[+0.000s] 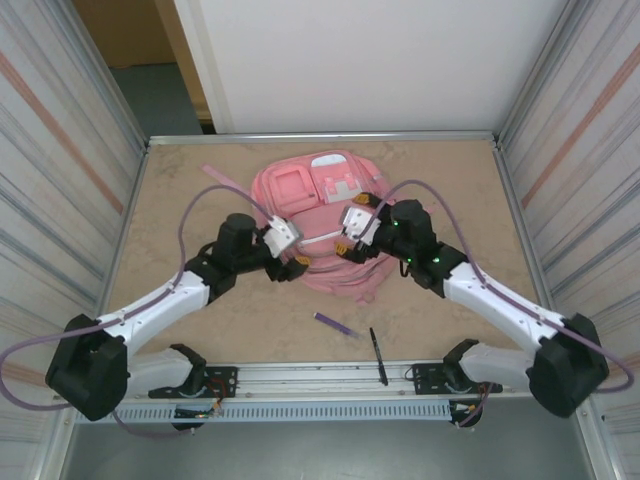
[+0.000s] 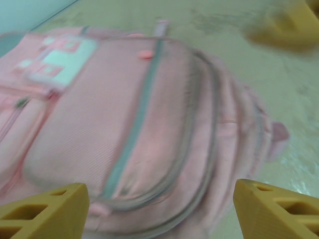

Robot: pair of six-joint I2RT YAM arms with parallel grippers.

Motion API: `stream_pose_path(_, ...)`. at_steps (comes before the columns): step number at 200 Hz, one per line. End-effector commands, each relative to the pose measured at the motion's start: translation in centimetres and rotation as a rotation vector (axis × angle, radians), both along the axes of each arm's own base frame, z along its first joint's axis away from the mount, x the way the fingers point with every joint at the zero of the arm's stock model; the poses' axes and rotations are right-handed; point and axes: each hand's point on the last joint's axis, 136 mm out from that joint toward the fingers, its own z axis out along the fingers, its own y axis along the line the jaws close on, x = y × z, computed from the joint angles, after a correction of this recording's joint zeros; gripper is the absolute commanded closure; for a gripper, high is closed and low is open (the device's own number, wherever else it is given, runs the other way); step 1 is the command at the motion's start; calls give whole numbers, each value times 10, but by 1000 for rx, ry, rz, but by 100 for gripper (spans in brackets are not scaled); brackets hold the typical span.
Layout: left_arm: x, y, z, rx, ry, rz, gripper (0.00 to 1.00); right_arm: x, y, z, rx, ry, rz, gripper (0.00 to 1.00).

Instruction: Pack the student bag

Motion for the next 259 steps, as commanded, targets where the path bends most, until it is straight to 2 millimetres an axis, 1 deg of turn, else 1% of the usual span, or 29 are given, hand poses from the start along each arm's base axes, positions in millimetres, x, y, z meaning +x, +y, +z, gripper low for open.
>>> stream_pose_path(1, -5, -17, -4, 172, -244, -137, 20, 23, -75, 38, 316, 166, -532, 1)
stream_pose_path(8, -2, -21, -6, 224, -282, -133, 20, 21, -99, 42, 407, 224, -664, 1)
stream_pose_path(12, 2, -23, -8, 262, -301, -127, 21, 22, -112, 38, 460, 268, -750, 1)
stream_pose_path(13, 3, -23, -7, 270, -306, -124, 21, 20, -117, 42, 489, 268, -766, 1)
stream_pose_path(15, 5, -24, -8, 287, -313, -118, 21, 17, -124, 43, 522, 284, -802, 1)
stream_pose_path(24, 14, -27, -9, 350, -332, -92, 21, 8, -153, 35, 640, 368, -952, 1)
stream_pose_path(30, 22, -28, -11, 385, -342, -69, 22, 2, -164, 29, 684, 410, -993, 1)
stream_pose_path(42, 38, -30, -19, 457, -366, -20, 24, -5, -160, 21, 715, 498, -911, 1)
stream_pose_path(52, 49, -31, -26, 522, -397, 8, 26, -11, -159, 15, 732, 541, -897, 1)
stream_pose_path(64, 56, -33, -33, 578, -414, 19, 30, -15, -161, 7, 721, 572, -911, 1)
stream_pose_path(71, 58, -35, -35, 589, -410, 20, 34, -17, -160, 3, 708, 589, -916, 1)
stream_pose_path(77, 60, -36, -36, 590, -405, 23, 39, -18, -159, -1, 697, 608, -913, 1)
stream_pose_path(88, 64, -38, -37, 593, -401, 34, 54, -20, -152, -9, 679, 657, -898, 0)
stream_pose_path(94, 65, -39, -38, 593, -399, 36, 58, -22, -148, -15, 668, 693, -889, 1)
stream_pose_path(101, 64, -41, -38, 591, -395, 26, 61, -24, -143, -23, 655, 743, -877, 2)
stream_pose_path(119, 61, -46, -41, 567, -381, -2, 61, -34, -126, -43, 593, 893, -842, 4)
stream_pose_path(125, 61, -47, -43, 561, -377, -9, 61, -38, -121, -50, 563, 947, -831, 7)
stream_pose_path(129, 61, -47, -44, 558, -374, -12, 62, -41, -118, -52, 548, 973, -815, 10)
stream_pose_path(132, 61, -47, -44, 555, -367, -11, 64, -43, -116, -60, 519, 1011, -818, 11)
stream_pose_path(141, 62, -48, -43, 542, -341, -16, 71, -50, -110, -72, 472, 1084, -812, 14)
stream_pose_path(151, 61, -48, -39, 519, -294, -24, 79, -59, -101, -83, 420, 1159, -797, 17)
stream_pose_path(160, 61, -49, -30, 484, -250, -24, 85, -69, -91, -92, 366, 1208, -769, 19)
stream_pose_path(171, 66, -48, -18, 429, -218, -5, 92, -83, -79, -101, 283, 1241, -731, 20)
stream_pose_path(179, 70, -45, -11, 391, -207, 11, 100, -92, -74, -109, 214, 1248, -724, 20)
stream_pose_path(203, 79, -37, 7, 290, -162, 41, 100, -117, -67, -131, 28, 1264, -755, 21)
stream_pose_path(219, 85, -34, 12, 268, -165, 56, 100, -136, -59, -147, -48, 1299, -742, 24)
stream_pose_path(242, 84, -39, 11, 265, -131, 28, 100, -158, -43, -161, -111, 1312, -640, 24)
stream_pose_path(252, 83, -42, 11, 260, -108, 15, 100, -168, -29, -161, -139, 1297, -538, 25)
stream_pose_path(259, 83, -42, 11, 253, -96, 18, 100, -170, -19, -160, -152, 1267, -466, 24)
